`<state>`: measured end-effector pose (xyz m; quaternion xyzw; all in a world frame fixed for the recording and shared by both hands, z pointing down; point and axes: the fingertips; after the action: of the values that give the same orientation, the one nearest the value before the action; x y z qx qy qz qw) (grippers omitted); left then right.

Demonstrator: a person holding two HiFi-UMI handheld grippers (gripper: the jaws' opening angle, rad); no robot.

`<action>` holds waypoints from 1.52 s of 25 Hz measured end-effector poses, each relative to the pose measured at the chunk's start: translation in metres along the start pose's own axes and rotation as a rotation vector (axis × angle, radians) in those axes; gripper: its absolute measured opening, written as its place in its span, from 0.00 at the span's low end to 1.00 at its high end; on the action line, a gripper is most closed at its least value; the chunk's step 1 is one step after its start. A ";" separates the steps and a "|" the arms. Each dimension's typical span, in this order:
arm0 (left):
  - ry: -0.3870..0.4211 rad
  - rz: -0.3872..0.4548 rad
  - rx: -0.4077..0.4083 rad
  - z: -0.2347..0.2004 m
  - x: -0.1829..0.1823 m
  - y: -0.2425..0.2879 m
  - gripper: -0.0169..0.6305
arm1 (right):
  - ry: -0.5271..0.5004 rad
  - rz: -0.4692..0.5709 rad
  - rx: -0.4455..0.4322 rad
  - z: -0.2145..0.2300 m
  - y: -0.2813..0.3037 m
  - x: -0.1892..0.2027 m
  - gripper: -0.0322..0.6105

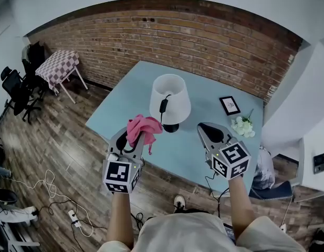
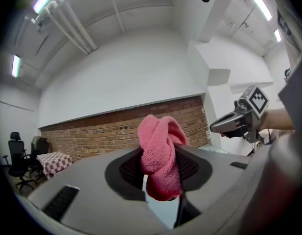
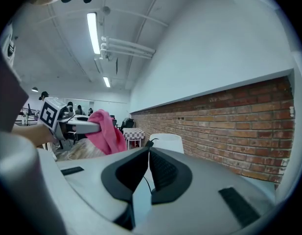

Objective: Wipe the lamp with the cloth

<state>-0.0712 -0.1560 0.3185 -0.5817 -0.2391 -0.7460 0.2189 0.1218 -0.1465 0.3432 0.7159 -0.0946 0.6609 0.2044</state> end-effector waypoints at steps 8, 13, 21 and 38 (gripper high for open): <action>0.016 0.038 -0.100 -0.052 -0.027 0.046 0.27 | 0.005 -0.067 -0.025 0.014 0.028 0.033 0.09; 0.018 0.060 -0.118 -0.082 -0.034 0.075 0.27 | 0.019 -0.092 -0.008 0.022 0.043 0.046 0.10; 0.009 0.086 -0.050 -0.115 -0.018 0.136 0.27 | 0.023 -0.081 0.098 0.044 0.074 0.044 0.10; -0.008 0.029 0.177 -0.126 0.049 0.229 0.27 | 0.034 -0.088 0.241 0.073 0.145 0.037 0.11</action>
<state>-0.0406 -0.4163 0.3635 -0.5666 -0.2965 -0.7162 0.2794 0.1333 -0.3023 0.4003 0.7273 0.0203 0.6701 0.1471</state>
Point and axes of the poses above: the fingertips, and each gripper's own axes: y forward along the fingers, z to its right, x out of its underside, and after that the axes turned 6 degrees about x, right-handed
